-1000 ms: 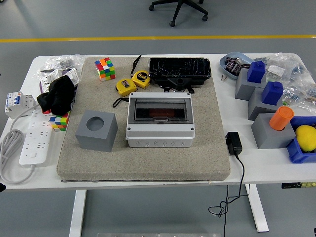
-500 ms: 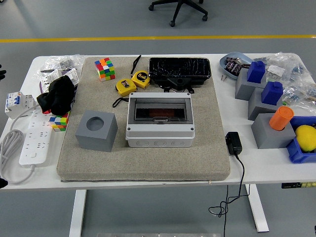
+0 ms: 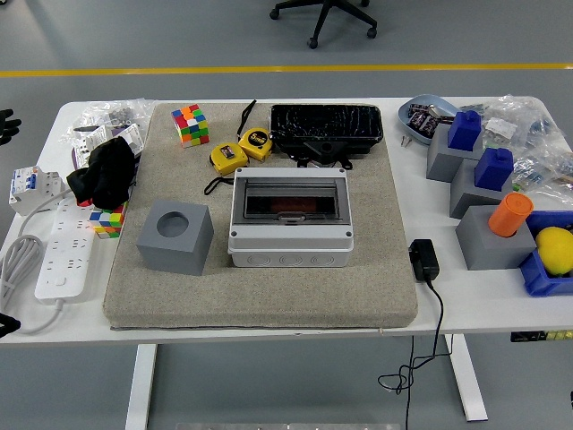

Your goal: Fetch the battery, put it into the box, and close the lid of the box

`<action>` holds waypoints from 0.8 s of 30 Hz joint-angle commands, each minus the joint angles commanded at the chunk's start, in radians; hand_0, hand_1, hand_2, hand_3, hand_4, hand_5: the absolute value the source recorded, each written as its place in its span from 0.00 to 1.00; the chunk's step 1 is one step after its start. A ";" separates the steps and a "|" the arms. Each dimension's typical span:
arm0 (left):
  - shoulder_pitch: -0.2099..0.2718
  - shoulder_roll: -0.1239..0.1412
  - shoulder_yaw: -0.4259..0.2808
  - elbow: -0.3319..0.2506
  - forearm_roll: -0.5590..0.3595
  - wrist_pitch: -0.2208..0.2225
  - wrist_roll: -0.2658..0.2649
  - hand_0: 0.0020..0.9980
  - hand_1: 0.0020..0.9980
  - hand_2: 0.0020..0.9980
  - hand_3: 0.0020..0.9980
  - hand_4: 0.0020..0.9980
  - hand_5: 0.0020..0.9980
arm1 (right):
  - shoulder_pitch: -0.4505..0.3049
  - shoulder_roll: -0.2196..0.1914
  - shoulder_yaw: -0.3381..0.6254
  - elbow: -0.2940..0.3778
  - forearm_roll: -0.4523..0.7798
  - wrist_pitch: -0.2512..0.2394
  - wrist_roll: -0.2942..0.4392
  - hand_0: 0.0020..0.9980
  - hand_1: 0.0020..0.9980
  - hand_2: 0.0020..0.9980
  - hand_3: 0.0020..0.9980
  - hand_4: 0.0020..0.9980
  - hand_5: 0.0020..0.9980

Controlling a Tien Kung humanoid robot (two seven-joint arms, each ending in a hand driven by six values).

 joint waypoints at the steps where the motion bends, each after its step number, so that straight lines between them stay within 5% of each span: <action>1: 0.000 0.000 0.000 0.000 0.000 -0.001 0.000 0.75 0.72 0.69 0.70 1.00 0.92 | 0.000 0.000 0.004 -0.001 0.000 0.000 -0.001 0.91 0.88 0.84 0.87 1.00 1.00; 24: -0.004 -0.001 0.009 0.002 0.002 0.000 0.000 0.75 0.71 0.68 0.70 1.00 0.89 | 0.004 -0.006 0.034 -0.011 -0.013 0.016 -0.035 0.88 0.86 0.83 0.84 1.00 1.00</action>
